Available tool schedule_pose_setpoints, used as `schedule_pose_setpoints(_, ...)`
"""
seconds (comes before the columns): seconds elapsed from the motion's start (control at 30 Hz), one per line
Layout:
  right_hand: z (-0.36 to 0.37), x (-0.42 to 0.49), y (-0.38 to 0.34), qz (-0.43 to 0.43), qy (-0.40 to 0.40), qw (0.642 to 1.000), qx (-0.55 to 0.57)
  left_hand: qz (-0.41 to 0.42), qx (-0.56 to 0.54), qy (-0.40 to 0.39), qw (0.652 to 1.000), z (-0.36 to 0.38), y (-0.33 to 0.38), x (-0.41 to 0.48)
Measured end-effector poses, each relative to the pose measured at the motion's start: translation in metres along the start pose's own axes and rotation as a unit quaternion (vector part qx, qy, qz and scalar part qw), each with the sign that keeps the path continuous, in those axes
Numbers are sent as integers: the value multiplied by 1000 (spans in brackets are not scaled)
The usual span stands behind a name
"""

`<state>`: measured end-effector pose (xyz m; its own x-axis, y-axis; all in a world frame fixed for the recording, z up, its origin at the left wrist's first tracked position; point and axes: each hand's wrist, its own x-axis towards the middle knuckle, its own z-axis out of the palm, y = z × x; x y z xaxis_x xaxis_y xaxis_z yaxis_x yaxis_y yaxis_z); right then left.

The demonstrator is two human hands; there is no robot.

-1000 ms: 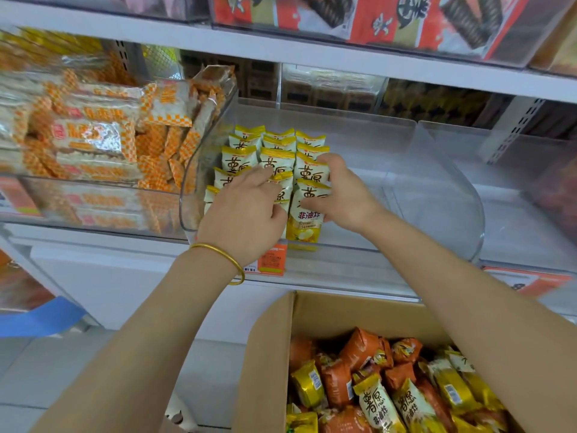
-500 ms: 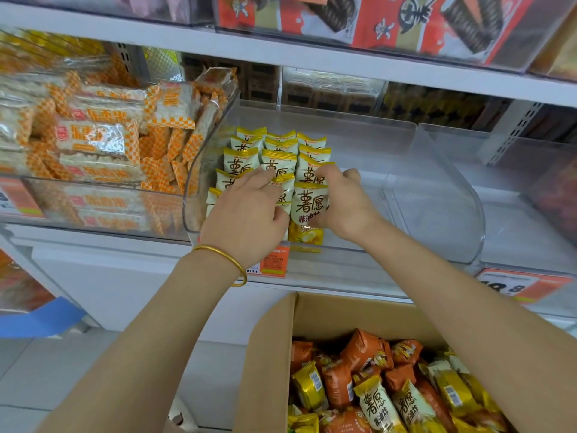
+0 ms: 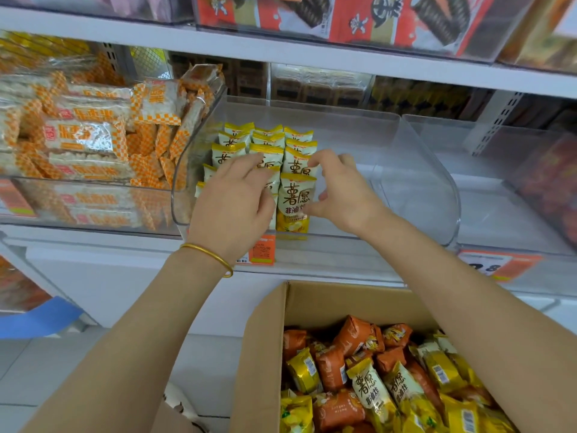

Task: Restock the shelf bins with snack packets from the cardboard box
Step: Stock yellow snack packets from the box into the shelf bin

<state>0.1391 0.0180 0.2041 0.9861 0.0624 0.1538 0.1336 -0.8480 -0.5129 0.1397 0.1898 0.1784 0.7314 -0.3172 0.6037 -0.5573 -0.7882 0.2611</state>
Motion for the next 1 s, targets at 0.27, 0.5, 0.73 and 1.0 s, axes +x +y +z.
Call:
schedule_pose_setpoints(0.27,-10,-170,47,-18,16,999,35,213,-58,-37,975,0,81,-79)
schedule_pose_setpoints(0.5,54,-240,181,206,-216,949,-100,181,-63,-305,933,62,101,-144)
schedule_pose_setpoints(0.73,103,-263,179,166,-327,897,-246,160,31,-439,883,101,94,-151)
schedule_pose_setpoints(1.0,82,-236,159,179,-183,926,277,224,210,-580,754,115,87,-166)
